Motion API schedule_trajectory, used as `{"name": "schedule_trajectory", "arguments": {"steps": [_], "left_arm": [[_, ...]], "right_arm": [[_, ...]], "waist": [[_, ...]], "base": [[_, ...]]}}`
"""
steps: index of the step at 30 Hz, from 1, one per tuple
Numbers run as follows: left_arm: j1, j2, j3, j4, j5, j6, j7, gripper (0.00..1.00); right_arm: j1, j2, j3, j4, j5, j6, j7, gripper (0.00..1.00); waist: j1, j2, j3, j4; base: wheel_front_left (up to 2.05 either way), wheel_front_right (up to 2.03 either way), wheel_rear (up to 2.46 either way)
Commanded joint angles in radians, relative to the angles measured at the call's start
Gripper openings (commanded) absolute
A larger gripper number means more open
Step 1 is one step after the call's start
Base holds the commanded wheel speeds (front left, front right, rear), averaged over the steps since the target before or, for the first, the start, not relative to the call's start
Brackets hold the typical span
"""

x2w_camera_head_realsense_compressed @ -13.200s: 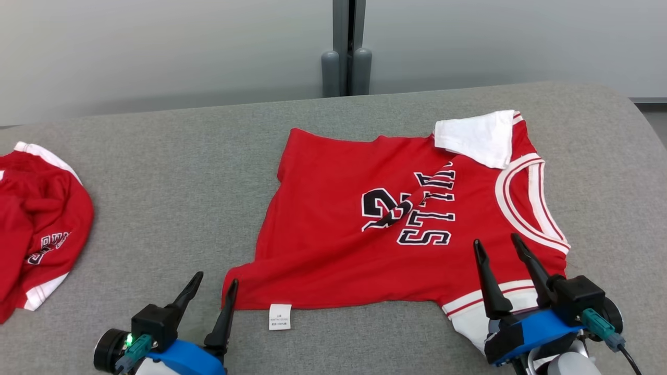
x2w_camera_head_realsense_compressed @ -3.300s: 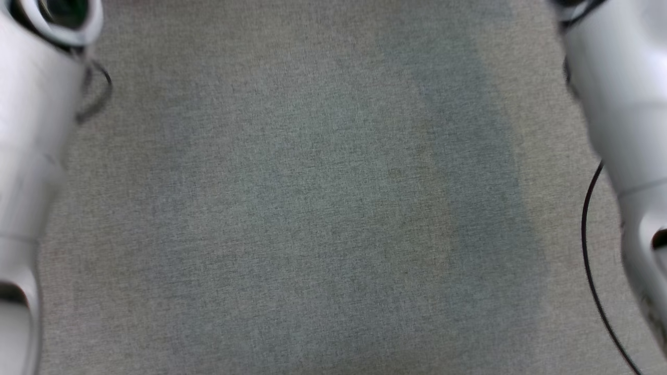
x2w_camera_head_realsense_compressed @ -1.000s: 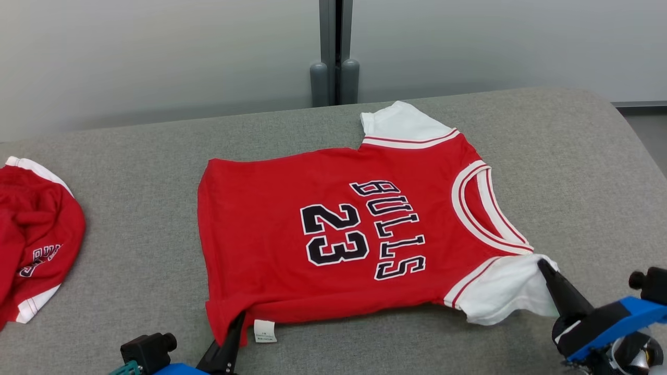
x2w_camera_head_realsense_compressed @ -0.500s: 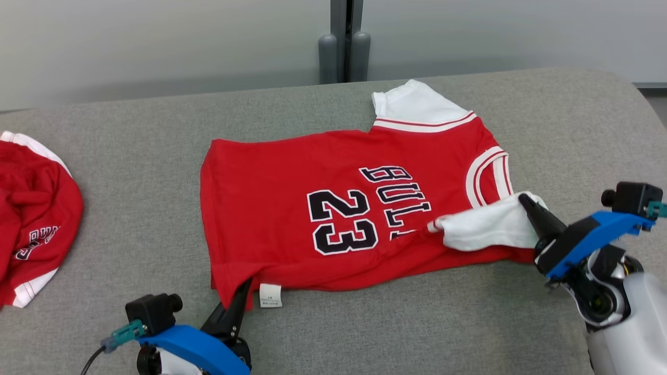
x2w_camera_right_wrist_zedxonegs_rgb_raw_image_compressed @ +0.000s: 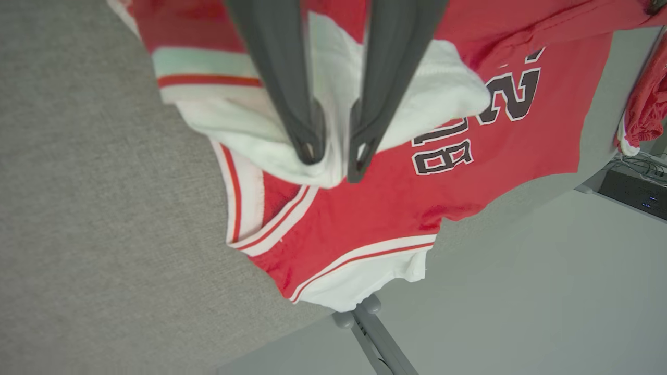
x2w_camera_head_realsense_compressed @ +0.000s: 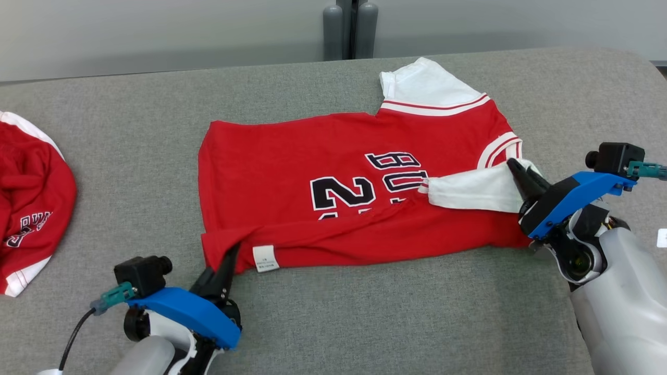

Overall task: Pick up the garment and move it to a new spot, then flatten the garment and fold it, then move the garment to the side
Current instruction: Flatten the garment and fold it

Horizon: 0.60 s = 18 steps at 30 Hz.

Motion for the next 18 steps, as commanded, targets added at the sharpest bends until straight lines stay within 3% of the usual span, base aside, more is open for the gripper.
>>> {"name": "schedule_trajectory", "arguments": {"steps": [1,12,18], "left_arm": [[-0.033,0.004,0.01,0.021,0.016,-0.005,-0.022,1.0],[-0.003,-0.021,0.086,0.094,0.091,0.015,-0.091,1.0],[0.071,-0.056,0.188,0.065,0.254,0.046,-0.094,1.0]], "right_arm": [[-0.023,-0.018,0.019,0.014,0.002,0.0,-0.042,1.0],[0.058,-0.103,0.136,0.02,0.016,0.0,-0.239,1.0],[0.137,-0.153,0.2,0.009,0.003,0.0,-0.333,1.0]], "waist": [[-0.0002,-0.0002,0.002,-0.001],[-0.0002,-0.0002,-0.036,0.0],[-0.0002,-0.0002,-0.057,-0.006]], "base": [[0.0,0.0,0.0],[0.0,0.0,0.0],[0.0,0.0,0.0]]}}
